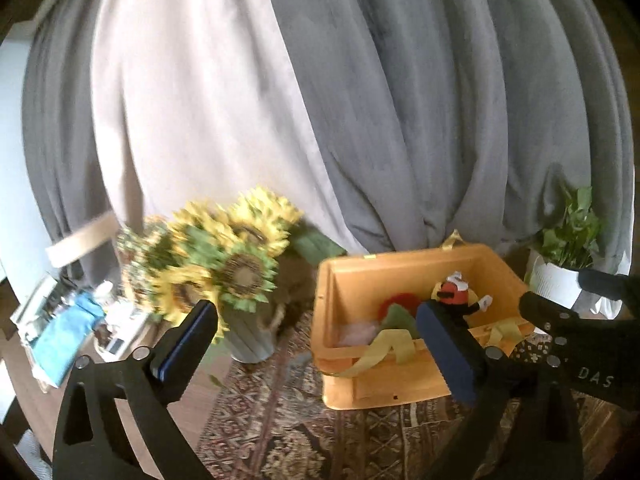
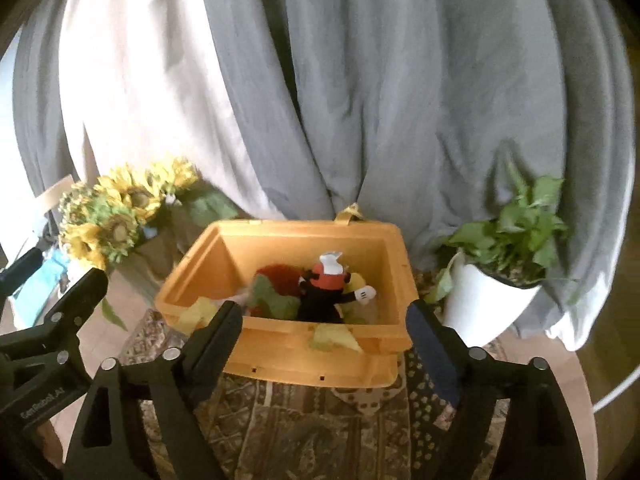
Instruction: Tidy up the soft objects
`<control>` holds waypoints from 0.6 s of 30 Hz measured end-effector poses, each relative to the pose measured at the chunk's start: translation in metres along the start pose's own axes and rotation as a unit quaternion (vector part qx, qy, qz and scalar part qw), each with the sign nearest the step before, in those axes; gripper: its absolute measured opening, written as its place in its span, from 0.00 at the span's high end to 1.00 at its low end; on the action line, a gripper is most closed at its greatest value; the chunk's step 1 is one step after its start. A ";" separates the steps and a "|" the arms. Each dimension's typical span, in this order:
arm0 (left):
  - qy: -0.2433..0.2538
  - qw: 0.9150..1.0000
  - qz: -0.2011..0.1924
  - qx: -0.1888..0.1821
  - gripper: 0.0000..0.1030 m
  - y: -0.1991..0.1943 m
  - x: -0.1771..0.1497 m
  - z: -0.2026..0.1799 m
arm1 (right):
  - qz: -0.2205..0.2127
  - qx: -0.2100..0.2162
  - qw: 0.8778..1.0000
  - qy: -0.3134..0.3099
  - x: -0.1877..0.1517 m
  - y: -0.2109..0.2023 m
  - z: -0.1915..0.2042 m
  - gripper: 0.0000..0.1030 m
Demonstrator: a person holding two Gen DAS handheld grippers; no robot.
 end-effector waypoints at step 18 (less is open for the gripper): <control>0.017 0.998 -0.053 -0.024 0.00 -0.108 -0.041 0.020 | -0.079 -0.043 0.995 0.034 -0.067 -0.121 0.014 0.11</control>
Point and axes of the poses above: each gripper's, at about its wrist camera, not at the fingertips, and y roughly the way its jaws point, z to its left, x to its top, the point moved 4 cm from there along y, roughly the way its jaws point, and after that the axes turned 11 degrees about y, right-handed, at the moved point
